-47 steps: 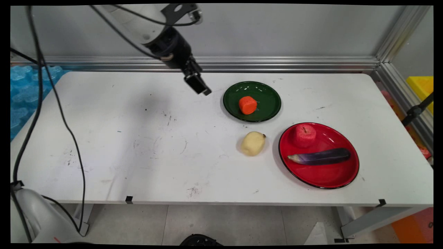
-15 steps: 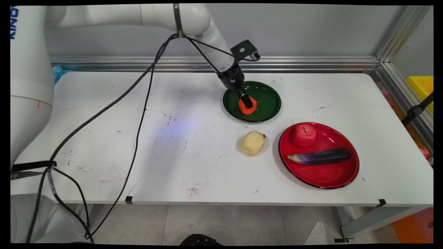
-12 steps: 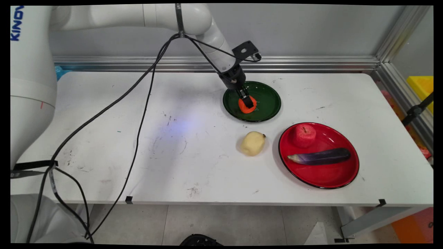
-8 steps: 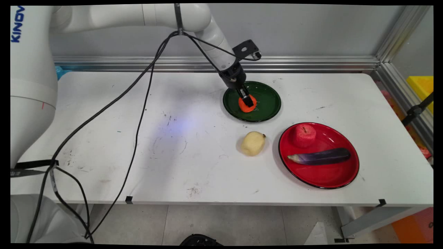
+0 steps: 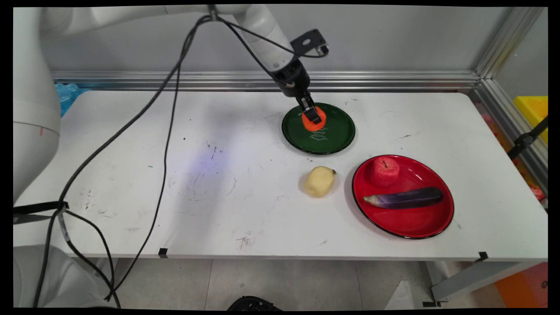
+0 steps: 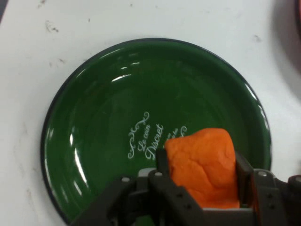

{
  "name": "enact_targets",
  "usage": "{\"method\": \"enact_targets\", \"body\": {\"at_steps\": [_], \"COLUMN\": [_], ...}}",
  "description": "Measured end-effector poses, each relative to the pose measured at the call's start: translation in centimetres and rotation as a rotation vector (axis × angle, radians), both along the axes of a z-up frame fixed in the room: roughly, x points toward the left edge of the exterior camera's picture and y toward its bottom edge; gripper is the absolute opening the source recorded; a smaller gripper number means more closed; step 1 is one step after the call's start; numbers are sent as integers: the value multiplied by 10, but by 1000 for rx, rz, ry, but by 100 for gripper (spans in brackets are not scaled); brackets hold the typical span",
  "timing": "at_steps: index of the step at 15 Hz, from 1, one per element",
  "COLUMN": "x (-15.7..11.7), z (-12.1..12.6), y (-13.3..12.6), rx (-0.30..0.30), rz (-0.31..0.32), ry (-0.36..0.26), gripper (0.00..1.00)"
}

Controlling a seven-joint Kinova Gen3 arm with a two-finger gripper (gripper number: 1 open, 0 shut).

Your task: Place the picked object on the table

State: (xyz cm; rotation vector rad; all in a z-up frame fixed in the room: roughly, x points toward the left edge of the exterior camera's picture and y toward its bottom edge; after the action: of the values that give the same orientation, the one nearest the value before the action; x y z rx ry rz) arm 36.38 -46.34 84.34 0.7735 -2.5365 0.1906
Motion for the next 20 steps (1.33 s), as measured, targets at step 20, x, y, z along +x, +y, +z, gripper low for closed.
{"method": "enact_targets", "body": {"at_steps": [20], "x": [45], "z": [34], "y": [153], "rx": [-29], "rz": [-194], "ry": [-140], "gripper": [0]}}
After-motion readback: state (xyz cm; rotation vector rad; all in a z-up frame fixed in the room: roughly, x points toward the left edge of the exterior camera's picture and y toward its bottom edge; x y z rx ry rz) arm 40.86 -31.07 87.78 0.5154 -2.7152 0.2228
